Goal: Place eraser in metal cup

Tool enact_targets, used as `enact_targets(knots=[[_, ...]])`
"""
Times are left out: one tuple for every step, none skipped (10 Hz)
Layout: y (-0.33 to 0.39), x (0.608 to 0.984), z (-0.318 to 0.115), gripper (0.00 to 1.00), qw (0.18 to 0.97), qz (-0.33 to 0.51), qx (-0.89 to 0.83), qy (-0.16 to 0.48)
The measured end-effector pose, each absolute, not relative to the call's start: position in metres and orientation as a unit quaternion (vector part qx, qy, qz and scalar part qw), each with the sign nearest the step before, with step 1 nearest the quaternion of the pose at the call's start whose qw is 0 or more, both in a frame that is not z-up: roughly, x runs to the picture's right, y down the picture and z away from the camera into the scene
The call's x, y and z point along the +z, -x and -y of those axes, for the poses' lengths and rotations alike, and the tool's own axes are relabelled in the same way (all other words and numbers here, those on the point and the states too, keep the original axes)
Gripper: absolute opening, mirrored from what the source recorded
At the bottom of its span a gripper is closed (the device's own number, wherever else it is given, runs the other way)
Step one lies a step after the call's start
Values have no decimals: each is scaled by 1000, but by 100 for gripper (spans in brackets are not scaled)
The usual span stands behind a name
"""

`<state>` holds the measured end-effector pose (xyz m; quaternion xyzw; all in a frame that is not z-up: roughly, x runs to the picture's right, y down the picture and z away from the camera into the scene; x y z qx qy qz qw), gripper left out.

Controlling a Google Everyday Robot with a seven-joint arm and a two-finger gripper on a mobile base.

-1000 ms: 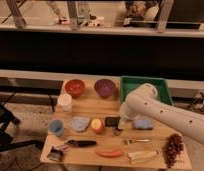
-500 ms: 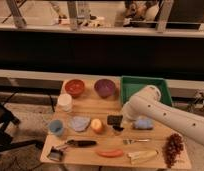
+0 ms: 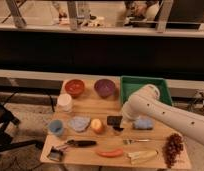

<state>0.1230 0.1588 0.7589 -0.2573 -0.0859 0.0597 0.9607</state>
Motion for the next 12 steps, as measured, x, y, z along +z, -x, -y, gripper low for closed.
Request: enact_targets(knots=[[-122,759,-159,0,960,86,59,258],[-118,758,-159,0,960,89,58,260],[-118,757,-160,0,959,89,59,261],[-117,756,-160,0,959,90,59,262],[-114,756,-162,0,959,92,57,263],[-110,755,-162,0,958,94,54,265],[-107,754,-163,0,958,95,53,265],[-106,753,-165,0,958,96,54,266],[-104,753,-166,0,957,97,53,268],[-102,753,-167,0,957,98,52,269],[-100,754,-167,0,957,98,51,269],[-101,756,-168,0,956,97,53,270]])
